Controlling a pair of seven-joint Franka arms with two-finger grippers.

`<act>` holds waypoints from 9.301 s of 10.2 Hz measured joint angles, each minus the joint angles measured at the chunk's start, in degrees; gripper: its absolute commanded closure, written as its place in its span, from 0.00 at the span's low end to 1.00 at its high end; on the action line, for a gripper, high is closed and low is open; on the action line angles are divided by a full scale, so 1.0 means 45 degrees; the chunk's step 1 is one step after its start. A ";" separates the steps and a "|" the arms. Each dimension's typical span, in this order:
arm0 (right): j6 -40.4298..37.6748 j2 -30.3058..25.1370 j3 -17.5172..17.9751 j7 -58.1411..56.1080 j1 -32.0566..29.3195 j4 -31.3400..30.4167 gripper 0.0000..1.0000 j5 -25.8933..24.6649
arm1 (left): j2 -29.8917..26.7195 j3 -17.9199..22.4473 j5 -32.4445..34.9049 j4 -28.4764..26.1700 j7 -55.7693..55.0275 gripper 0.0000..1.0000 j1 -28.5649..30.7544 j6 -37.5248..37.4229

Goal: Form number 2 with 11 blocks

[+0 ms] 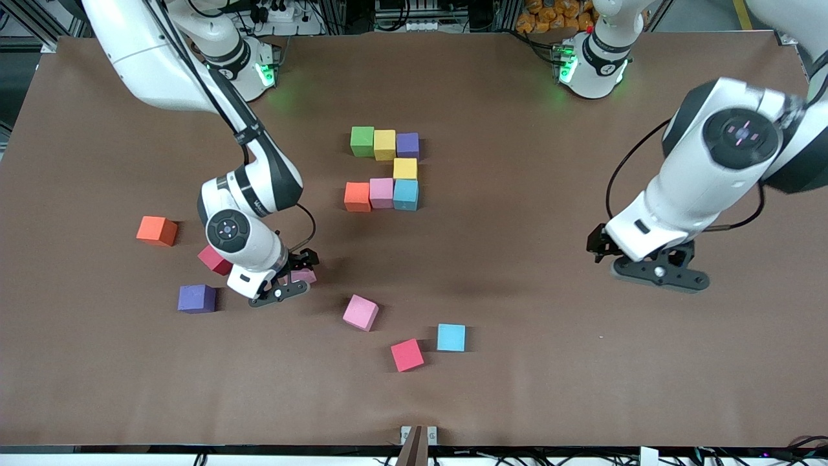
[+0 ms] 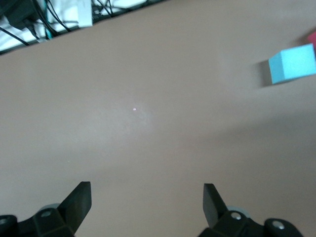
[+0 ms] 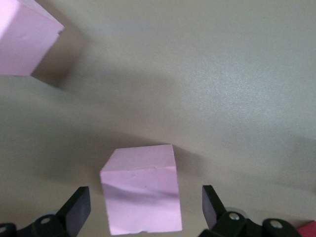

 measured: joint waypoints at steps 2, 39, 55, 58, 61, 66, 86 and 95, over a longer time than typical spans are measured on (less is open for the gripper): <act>0.0459 0.0173 0.0010 -0.0071 -0.0033 -0.0189 0.00 0.0015 | -0.0073 0.0089 -0.0310 0.0327 -0.0009 0.00 0.0067 -0.0002; 0.0515 -0.1460 0.0387 0.7124 0.2818 -0.2315 1.00 0.1004 | -0.2546 1.0590 -0.4140 0.0615 0.2138 0.00 -0.7910 -0.0462; 0.1742 -0.1466 0.0413 0.7781 0.3039 -0.3013 1.00 0.0989 | -0.4351 1.3753 -0.4818 -0.0861 0.3747 0.00 -0.9383 -0.1218; 0.1748 -0.1477 0.0439 0.7782 0.3043 -0.3040 0.91 0.0977 | -0.4373 1.3615 -0.4820 -0.0823 0.3747 0.00 -0.9402 -0.1249; 0.1759 -0.1494 0.0458 0.7784 0.3045 -0.3087 0.00 0.0976 | -0.4401 1.3527 -0.4820 -0.0810 0.3747 0.00 -0.9377 -0.1250; 0.1796 -0.1496 0.0498 0.7784 0.3063 -0.3259 0.00 0.0751 | -0.4403 1.3552 -0.5536 -0.0810 0.3712 0.00 -0.9293 -0.1337; -0.0452 0.4247 -0.1883 1.0493 0.3305 0.7468 0.00 0.0738 | -0.4394 1.3285 -0.7369 -0.0844 0.3757 0.00 -0.8589 -0.1501; 0.1731 0.4529 -0.2133 1.0382 0.3441 0.7561 0.00 0.0724 | -0.4225 1.2819 -0.7072 -0.0863 0.3559 0.00 -0.9052 -0.1573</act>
